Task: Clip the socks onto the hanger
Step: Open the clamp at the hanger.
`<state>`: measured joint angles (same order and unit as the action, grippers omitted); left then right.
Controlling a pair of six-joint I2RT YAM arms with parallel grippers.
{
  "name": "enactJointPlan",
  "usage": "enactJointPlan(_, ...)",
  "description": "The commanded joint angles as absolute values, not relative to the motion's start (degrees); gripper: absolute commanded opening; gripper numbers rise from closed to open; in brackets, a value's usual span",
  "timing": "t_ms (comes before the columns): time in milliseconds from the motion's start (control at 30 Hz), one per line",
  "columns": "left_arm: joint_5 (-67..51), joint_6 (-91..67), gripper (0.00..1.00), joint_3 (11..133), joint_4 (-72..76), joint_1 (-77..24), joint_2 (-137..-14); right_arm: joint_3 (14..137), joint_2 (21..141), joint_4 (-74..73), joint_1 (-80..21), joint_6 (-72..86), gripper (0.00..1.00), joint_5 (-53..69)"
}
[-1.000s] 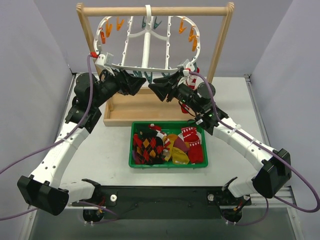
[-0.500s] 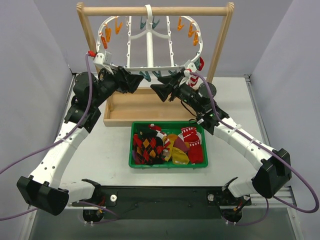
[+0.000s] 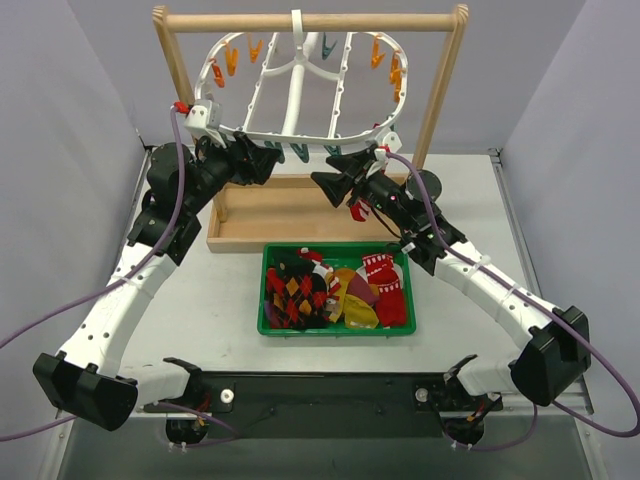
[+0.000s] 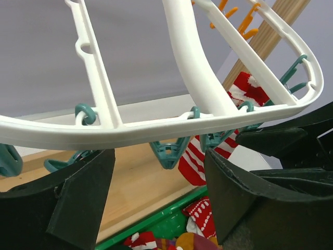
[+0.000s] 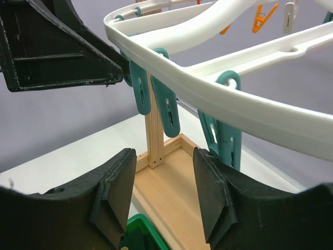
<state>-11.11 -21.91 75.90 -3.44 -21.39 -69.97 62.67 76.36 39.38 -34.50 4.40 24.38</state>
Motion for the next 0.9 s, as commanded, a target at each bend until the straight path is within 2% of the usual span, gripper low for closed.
enactJointPlan(0,-11.4,-22.1,0.78,78.7,-2.9,-21.5,-68.7,64.5,76.1,44.8,-34.0,3.5,0.49,25.3)
enactJointPlan(233,-12.9,-22.8,0.77,78.1,-2.0,-21.5,-68.6,67.0,79.7,48.6,-34.6,5.3,0.53,25.1)
enactJointPlan(600,-14.4,-21.4,0.71,77.3,-3.5,-21.5,-66.3,67.1,79.5,48.2,-35.7,3.3,0.53,24.5)
enactJointPlan(767,-17.9,-22.3,0.83,76.8,-4.6,-21.4,-64.3,66.6,79.1,47.2,-35.6,3.0,0.5,25.5)
enactJointPlan(867,-25.5,-23.6,0.93,76.7,-3.2,-21.4,-63.1,66.7,79.1,46.9,-35.6,3.3,0.48,25.8)
